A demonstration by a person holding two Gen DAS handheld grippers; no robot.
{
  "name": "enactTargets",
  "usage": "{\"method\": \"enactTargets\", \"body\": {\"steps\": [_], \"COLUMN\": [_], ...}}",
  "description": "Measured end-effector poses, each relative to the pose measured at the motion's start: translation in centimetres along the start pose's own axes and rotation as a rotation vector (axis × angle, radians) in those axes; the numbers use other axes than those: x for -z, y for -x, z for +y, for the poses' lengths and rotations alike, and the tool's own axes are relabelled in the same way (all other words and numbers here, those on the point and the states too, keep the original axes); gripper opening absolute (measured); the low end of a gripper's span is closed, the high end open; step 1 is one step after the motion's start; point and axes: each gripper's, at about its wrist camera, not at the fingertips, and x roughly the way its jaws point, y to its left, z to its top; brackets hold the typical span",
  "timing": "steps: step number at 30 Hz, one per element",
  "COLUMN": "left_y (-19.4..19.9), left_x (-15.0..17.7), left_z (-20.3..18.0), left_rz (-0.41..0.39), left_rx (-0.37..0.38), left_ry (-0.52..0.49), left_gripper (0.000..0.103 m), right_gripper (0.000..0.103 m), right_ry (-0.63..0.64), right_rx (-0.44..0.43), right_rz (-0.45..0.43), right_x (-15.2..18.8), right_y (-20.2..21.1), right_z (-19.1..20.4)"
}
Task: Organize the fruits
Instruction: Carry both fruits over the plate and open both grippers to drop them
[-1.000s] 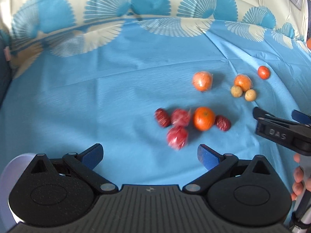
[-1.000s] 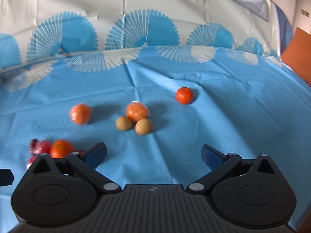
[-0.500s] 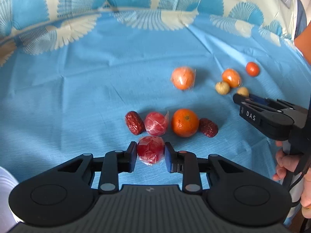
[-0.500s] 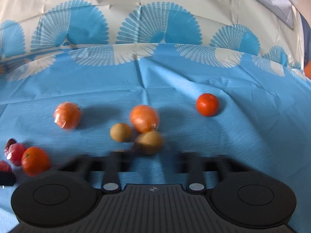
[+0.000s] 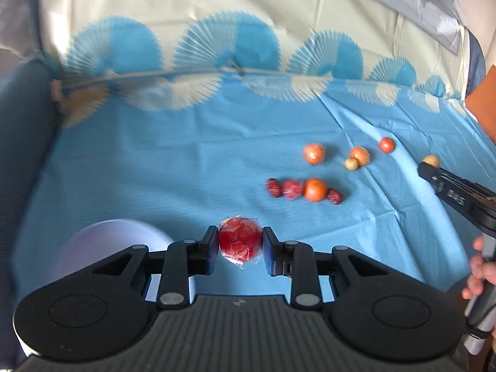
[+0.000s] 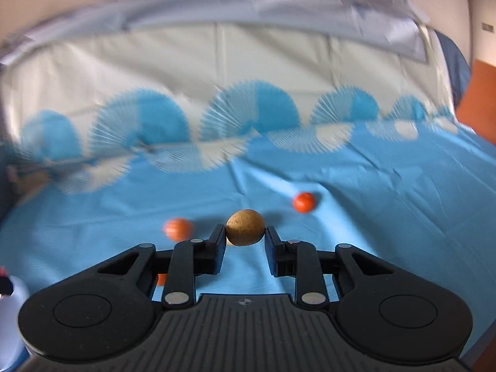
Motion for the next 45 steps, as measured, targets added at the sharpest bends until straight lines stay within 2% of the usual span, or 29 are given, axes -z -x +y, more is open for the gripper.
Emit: {"method": "enactTargets", "body": {"steps": [5,9,14,20,25,31,45], "left_y": [7.4,12.2,16.7,20.4,22.4,24.0,23.3], "left_x": [2.7,5.7,9.9,13.9,15.9,16.5,16.4], "left_z": [3.7,6.4,9.1,10.6,11.2,11.5,11.1], "left_rz": [-0.042,-0.05,-0.058,-0.088,-0.12,-0.156,-0.126], "left_rx": [-0.053,-0.1,-0.133,-0.127,-0.124,-0.12,-0.121], "left_ry": [0.03,0.069,0.107,0.147,0.158,0.165,0.146], "left_gripper": [0.033,0.033,0.033,0.033,0.033,0.033,0.033], "right_gripper": [0.028,0.028,0.028,0.028,0.028,0.028,0.028], "right_ry": [0.022,0.062,0.139,0.236,0.312,0.355,0.353], "right_rx": [-0.132,-0.248,-0.373,-0.469,-0.489,-0.496,-0.484], "right_rz": [-0.027,-0.014,0.027,0.072,0.053,0.027,0.031], "right_x": [-0.2,0.6,2.7,5.9,6.6,6.4,6.5], "right_y": [7.6,13.3,19.5,25.0,27.6,29.1,29.0], "right_z": [4.0,7.9,12.4,16.7,18.9,19.9,19.9]}}
